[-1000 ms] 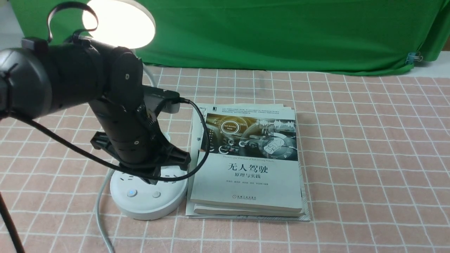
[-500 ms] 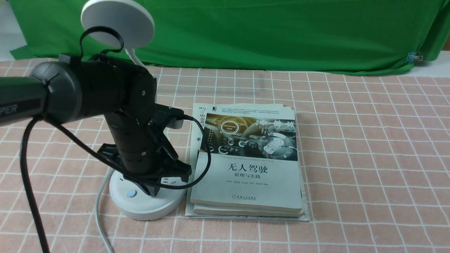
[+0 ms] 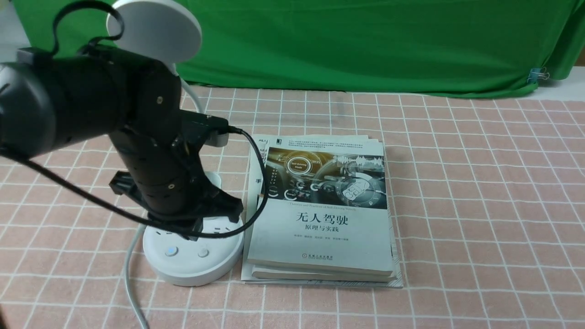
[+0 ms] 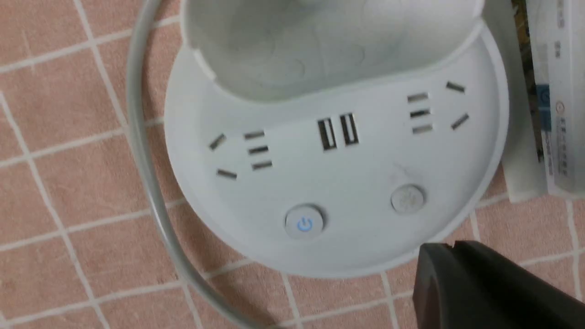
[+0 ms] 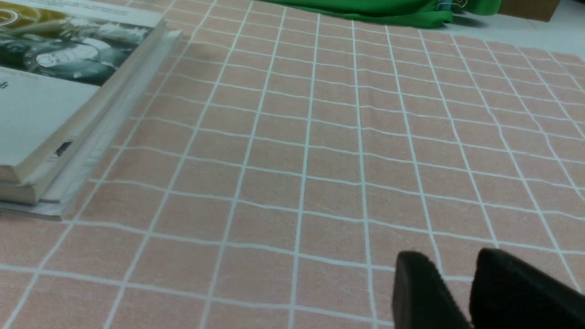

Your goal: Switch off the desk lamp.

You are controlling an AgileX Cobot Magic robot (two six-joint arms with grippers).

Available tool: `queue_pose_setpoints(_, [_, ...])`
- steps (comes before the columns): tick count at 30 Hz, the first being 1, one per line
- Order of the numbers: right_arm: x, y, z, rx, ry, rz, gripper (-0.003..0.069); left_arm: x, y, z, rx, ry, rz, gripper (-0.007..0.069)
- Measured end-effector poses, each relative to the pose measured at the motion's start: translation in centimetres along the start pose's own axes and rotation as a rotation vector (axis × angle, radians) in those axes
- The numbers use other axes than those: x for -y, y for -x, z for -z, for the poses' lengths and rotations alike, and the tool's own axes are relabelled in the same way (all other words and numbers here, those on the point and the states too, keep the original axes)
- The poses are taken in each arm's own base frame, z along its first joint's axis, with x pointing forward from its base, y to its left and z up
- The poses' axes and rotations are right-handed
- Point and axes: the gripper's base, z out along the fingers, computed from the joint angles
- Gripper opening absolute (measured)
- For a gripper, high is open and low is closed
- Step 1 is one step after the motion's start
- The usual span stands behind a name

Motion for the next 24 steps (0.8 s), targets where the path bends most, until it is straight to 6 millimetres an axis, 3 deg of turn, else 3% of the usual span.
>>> queue_pose_setpoints(3, [0.0,0.0,0.0,0.000,0.000,0.000,0.0240,0.2,-2.0,1.3,0.049,-0.021,0.014,0.0006])
queue_pose_setpoints(9, [0.0,0.0,0.0,0.000,0.000,0.000,0.0240,0.5,-10.1,5.3,0.439,-0.100,0.083,0.0006])
queue_pose_setpoints(15, [0.0,0.0,0.0,0.000,0.000,0.000,0.0240,0.1,-15.3,5.9,0.769,-0.125,0.129,0.0006])
queue_pose_setpoints(19, [0.0,0.0,0.0,0.000,0.000,0.000,0.0240,-0.1,-17.5,5.7,0.848,-0.111,0.114,0.0006])
queue_pose_setpoints(24, [0.0,0.0,0.0,0.000,0.000,0.000,0.0240,-0.2,-18.8,5.2,0.872,-0.093,0.082,0.0006])
